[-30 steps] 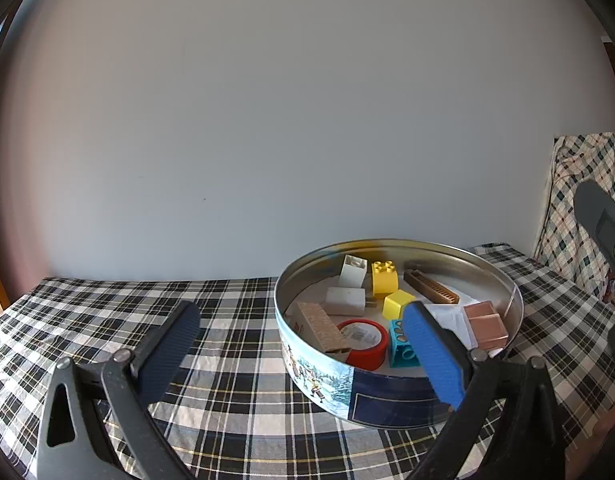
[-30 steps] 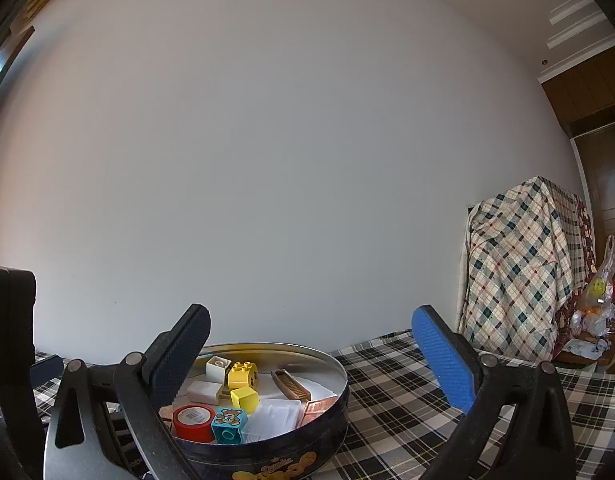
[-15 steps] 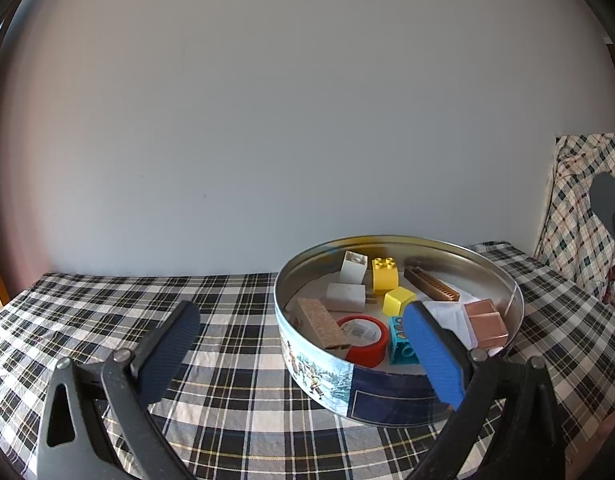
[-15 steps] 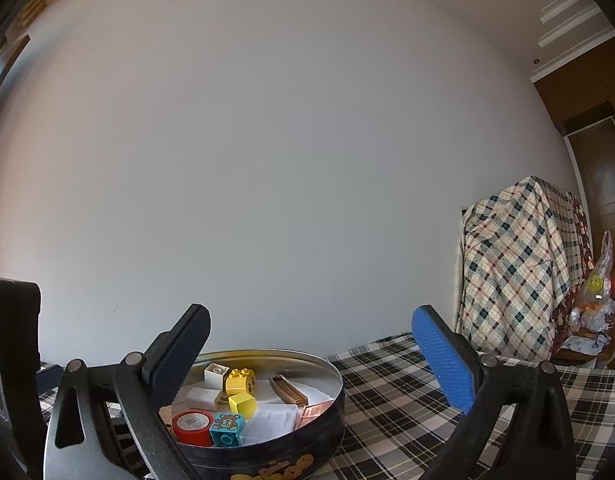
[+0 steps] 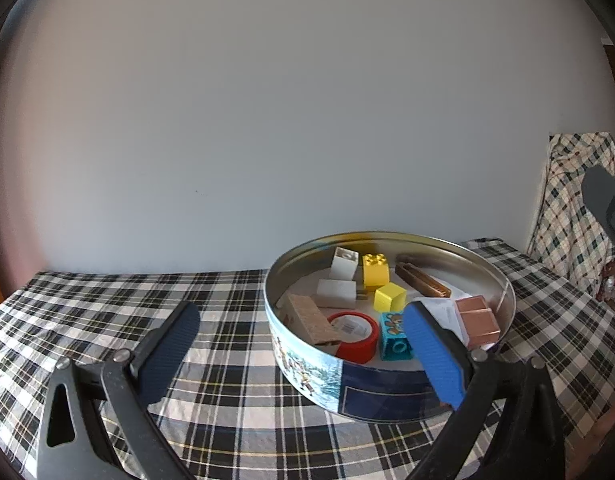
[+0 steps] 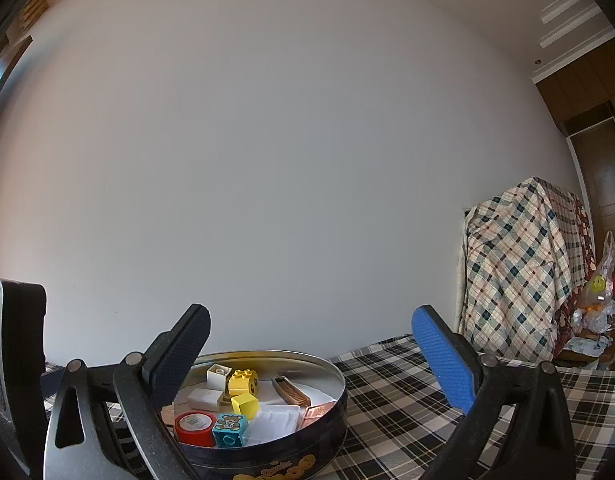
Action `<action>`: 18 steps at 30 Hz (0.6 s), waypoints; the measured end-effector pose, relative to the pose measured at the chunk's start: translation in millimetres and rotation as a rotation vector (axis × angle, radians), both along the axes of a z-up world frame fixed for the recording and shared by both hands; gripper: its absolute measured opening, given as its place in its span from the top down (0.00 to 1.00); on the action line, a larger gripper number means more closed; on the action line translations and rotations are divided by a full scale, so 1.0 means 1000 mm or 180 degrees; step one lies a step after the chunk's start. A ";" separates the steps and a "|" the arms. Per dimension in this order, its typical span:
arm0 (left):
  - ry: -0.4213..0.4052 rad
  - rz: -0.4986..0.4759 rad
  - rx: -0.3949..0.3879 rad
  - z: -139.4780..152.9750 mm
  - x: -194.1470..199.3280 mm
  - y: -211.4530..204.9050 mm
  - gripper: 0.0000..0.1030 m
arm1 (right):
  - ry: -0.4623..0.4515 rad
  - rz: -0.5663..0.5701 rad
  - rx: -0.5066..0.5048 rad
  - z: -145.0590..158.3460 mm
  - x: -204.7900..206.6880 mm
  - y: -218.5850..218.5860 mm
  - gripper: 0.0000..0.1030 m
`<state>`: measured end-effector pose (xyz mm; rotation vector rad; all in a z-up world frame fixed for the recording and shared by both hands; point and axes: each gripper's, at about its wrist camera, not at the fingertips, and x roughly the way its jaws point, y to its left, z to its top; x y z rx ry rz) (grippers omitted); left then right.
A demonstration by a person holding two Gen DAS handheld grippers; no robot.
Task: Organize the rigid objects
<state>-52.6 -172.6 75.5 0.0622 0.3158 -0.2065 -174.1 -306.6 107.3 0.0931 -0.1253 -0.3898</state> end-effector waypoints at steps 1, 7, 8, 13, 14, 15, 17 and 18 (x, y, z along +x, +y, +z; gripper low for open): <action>0.0020 -0.0032 -0.0017 0.000 0.001 -0.001 0.00 | -0.0001 0.0007 -0.0005 0.000 0.000 0.000 0.01; 0.0076 -0.0149 -0.0058 -0.001 0.003 0.000 0.00 | 0.0005 0.0023 -0.0010 0.000 0.001 -0.001 0.01; 0.0071 -0.0143 -0.0045 -0.001 0.003 0.000 0.00 | 0.0008 0.0023 -0.0009 0.000 0.001 -0.001 0.01; 0.0069 -0.0118 -0.0032 -0.001 0.003 0.000 0.00 | 0.0004 0.0021 -0.0012 0.000 0.001 -0.001 0.01; 0.0071 -0.0114 -0.0033 -0.001 0.003 0.000 0.00 | 0.0006 0.0018 -0.0011 0.000 0.001 -0.001 0.01; 0.0081 -0.0101 -0.0033 -0.001 0.003 0.000 0.00 | 0.0007 0.0018 -0.0010 0.000 0.001 -0.001 0.01; 0.0107 -0.0082 -0.0034 -0.002 0.004 0.000 0.00 | 0.0021 0.0006 0.0001 -0.001 0.001 -0.002 0.01; 0.0115 -0.0074 -0.0035 -0.002 0.004 0.000 0.00 | 0.0031 -0.0003 0.0012 -0.002 0.002 -0.003 0.01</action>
